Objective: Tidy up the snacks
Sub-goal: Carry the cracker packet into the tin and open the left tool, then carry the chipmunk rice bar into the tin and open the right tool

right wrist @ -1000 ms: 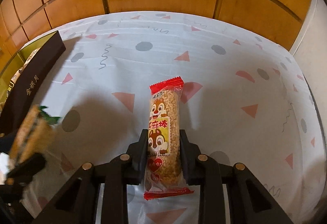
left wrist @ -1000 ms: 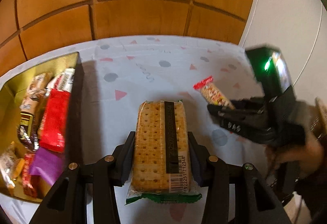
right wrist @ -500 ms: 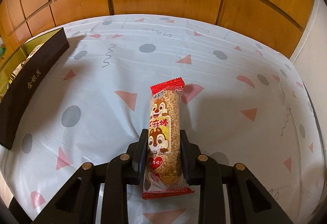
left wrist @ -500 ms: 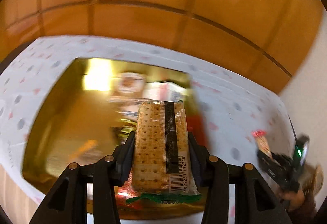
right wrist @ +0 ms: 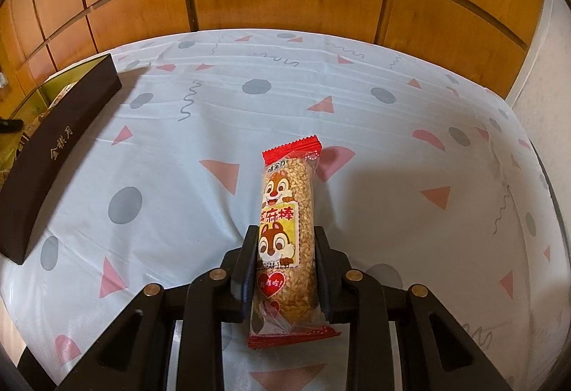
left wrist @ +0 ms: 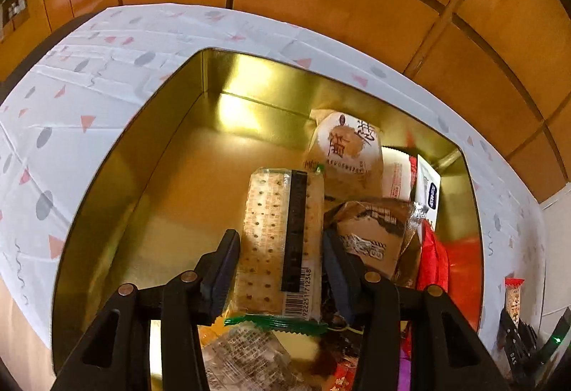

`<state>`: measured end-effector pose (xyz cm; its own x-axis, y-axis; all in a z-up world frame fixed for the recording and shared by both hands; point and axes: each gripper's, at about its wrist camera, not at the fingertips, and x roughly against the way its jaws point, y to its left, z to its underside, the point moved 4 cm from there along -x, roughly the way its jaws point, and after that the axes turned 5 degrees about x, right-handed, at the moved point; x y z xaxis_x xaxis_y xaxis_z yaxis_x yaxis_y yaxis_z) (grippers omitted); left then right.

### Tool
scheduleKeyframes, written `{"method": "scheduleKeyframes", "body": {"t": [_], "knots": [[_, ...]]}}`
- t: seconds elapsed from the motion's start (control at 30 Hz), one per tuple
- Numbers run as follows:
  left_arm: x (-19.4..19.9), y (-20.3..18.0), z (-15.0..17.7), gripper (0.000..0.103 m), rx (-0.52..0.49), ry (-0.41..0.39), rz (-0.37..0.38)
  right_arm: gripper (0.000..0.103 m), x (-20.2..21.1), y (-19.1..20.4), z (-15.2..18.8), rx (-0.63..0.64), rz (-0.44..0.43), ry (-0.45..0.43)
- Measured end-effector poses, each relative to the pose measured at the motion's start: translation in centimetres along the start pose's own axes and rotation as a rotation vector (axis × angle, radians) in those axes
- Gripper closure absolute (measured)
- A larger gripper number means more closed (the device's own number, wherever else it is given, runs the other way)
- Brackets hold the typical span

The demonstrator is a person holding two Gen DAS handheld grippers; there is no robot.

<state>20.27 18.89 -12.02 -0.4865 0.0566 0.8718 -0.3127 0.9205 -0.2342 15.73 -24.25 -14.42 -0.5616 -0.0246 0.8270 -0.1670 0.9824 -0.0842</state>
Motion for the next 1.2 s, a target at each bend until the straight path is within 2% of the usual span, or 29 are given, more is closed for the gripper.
{"method": "scheduleKeyframes", "body": {"t": [0.13,0.3,0.6,0.93,1.2], "knots": [[1.4,0.4,0.7,0.054,0.002,-0.047,-0.017,0.074,0.0,0.0,0.0,0.001,0.001,0.0],[3.8,0.0,2.2,0.054,0.0,-0.127,-0.076,0.074,0.0,0.1,-0.1,0.004,0.011,-0.001],[7.8,-2.4,6.0,0.054,-0.082,-0.233,-0.061,0.074,0.0,0.3,-0.1,0.018,0.006,0.01],[9.6,-4.0,8.8,0.054,-0.155,-0.26,-0.028,0.075,-0.2,0.7,-0.5,0.042,0.027,0.053],[10.3,-3.6,9.7,0.054,-0.157,-0.268,-0.022,0.075,-0.3,0.7,-0.7,0.03,0.036,0.09]]}}
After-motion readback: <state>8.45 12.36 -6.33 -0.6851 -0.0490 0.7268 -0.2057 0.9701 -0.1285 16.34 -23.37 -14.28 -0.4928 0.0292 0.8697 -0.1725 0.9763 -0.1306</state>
